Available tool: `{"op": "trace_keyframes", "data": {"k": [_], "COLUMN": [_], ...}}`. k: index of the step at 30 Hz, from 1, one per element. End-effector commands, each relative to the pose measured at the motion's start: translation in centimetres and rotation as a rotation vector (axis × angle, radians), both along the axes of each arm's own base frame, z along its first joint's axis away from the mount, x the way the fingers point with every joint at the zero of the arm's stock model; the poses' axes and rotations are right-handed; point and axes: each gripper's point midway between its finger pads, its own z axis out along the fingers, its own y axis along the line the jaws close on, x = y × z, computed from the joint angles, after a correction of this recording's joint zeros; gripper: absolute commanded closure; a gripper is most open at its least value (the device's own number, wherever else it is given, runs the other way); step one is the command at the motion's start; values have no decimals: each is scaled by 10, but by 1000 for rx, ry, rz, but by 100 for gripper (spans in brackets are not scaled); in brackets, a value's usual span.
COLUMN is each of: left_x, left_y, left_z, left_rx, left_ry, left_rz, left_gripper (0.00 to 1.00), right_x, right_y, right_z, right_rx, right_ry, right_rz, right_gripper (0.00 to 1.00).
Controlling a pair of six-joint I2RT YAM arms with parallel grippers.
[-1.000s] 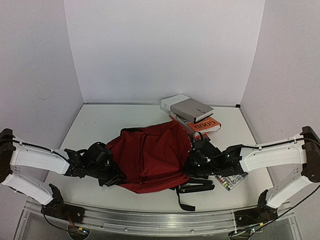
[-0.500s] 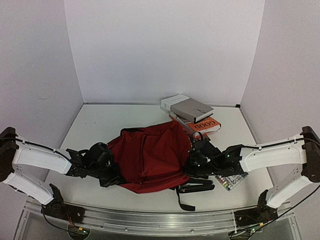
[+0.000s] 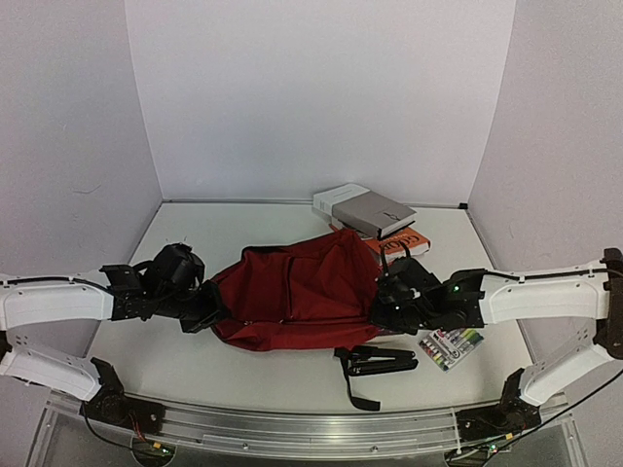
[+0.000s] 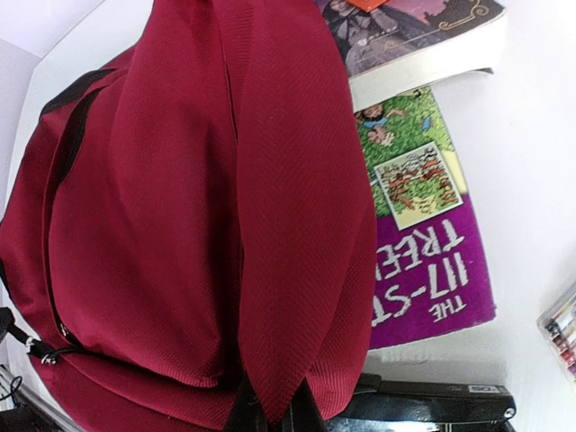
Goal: Pack the student bag
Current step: Unzip the student bag at the center of the board.
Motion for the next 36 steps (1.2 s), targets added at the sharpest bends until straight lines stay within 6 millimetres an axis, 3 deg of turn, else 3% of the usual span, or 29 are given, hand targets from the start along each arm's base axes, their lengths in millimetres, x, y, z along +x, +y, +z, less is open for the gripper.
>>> {"op": "trace_keyframes", "data": {"k": [1,14,18,22,26,28,30,36], "left_x": [7,8,12,19,23,24,24,22], "left_y": [28,53,50,36,5,-7,-14,-27], "left_z": [10,40,49,62,83,92,97,105], "left_rx": [84,48,49,22,-72,-108,-132,-211], "left_ry": [-51,-142,-163,-197,-242,-269,-283,-299], "left_rz": [44,91,67,9,-102,-156,-189,-233], "left_gripper": [100,100,100,100,100,100,100,100], "right_x": [17,17,16,14,7,2,-3,-18], "right_y": [-39,-67,-69,-62,-42,-38,-32,9], "right_z": [15,26,38,63,97,114,131,158], "right_rx": [-79,-71,-64,-53,-36,-23,2,38], "right_ry": [-67,-88,-117,-173,-234,-266,-297,-340], "right_rz": [-99,-143,-120,-20,165,229,291,471], "right_gripper": [100,100,100,98,78,60,48,39]}}
